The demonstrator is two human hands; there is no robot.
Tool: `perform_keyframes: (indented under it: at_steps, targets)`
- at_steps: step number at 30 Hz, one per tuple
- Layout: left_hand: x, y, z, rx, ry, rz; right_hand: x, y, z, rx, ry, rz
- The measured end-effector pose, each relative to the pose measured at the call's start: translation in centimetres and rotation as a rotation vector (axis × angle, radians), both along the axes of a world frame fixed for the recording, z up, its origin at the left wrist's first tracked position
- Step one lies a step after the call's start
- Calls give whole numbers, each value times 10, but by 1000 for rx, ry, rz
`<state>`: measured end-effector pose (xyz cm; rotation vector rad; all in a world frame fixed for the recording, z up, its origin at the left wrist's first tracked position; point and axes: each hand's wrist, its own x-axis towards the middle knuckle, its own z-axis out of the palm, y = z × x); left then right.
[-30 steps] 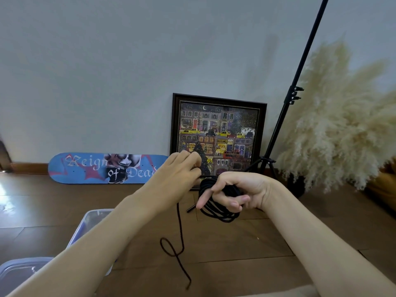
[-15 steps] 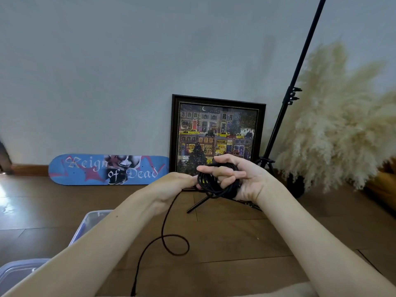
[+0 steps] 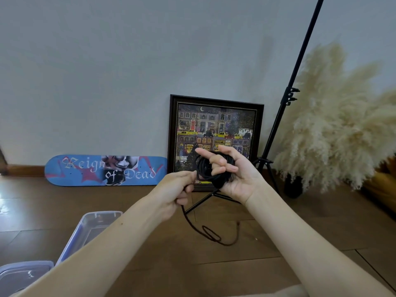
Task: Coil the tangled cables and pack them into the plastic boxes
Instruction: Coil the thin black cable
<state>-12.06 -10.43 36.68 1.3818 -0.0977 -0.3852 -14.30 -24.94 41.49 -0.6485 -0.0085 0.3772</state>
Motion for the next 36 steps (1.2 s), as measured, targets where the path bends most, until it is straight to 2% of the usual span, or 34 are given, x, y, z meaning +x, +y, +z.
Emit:
perform_keyframes:
  at_steps: [2, 7, 13, 15, 19, 21, 25, 28, 32, 36]
  targets:
    - [-2, 0, -1, -12, 1, -47, 1, 2, -2, -29, -26, -46]
    - [-8, -5, 0, -42, 59, -102, 5, 8, -8, -254, -126, -140]
    - [-15, -4, 2, -52, 128, -169, 7, 11, -9, -355, -247, -203]
    - [-17, -3, 3, -17, 114, -171, 9, 11, -11, -520, -299, -243]
    - [-19, -3, 3, 118, 56, -144, 11, 17, -18, -1080, -434, -297]
    - [-19, -5, 3, 143, 41, -137, 13, 20, -24, -1298, -503, -383]
    - [-21, -6, 6, 240, -23, -86, 20, 13, -32, -1483, -570, -481]
    - [-23, -3, 8, 354, -166, -102, 24, 2, -34, -1567, -503, -388]
    - [-20, 0, 11, 529, -492, -47, 21, -4, -43, -1703, -394, -30]
    - [-7, 12, 13, 559, -596, 45, 16, 1, -41, -1549, -341, 298]
